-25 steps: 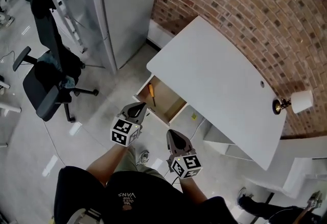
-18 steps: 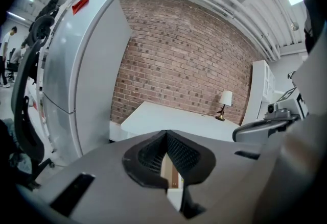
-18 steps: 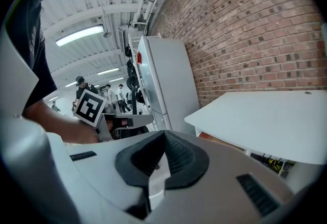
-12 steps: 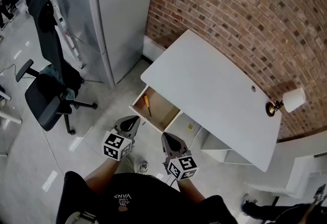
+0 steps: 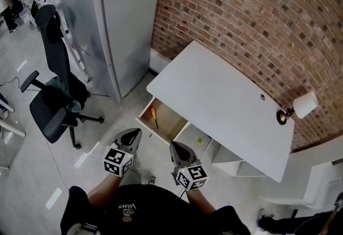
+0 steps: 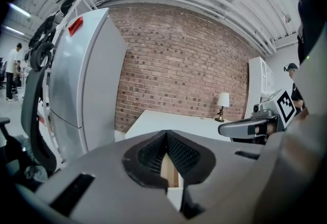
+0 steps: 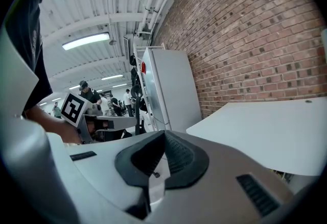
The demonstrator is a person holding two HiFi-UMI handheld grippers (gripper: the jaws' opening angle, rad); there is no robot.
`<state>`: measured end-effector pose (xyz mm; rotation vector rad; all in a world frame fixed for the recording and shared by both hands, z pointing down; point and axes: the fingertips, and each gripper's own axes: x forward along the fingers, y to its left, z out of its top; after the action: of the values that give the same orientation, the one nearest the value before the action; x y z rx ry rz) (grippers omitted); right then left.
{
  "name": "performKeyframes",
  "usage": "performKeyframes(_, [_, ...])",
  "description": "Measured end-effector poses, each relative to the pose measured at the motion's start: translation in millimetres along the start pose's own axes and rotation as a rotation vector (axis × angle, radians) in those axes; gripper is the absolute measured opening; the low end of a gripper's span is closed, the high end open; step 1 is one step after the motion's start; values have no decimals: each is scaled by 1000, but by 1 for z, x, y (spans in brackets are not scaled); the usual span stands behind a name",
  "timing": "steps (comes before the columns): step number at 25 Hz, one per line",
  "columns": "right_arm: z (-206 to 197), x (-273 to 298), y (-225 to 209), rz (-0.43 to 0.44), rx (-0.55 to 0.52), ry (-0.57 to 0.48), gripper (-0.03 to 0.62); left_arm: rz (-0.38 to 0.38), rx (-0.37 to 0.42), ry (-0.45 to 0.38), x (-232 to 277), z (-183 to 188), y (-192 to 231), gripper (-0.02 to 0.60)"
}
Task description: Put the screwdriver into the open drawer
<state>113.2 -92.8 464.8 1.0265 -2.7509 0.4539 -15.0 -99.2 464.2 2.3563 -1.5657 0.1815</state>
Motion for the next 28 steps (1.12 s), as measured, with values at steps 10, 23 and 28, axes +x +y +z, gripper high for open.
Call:
performKeyframes(10, [6,-5,6,8,-17,-12,-6,33,31,-38,-24,15,-5,8])
performKeyframes(23, [13,-14,8,-10,-12,-40,-6,43,42,-80,-42,29,-14,8])
performKeyframes(28, [12,-15,10,-10,-9,-43,-6,44,36,-95,-46,29,-17,8])
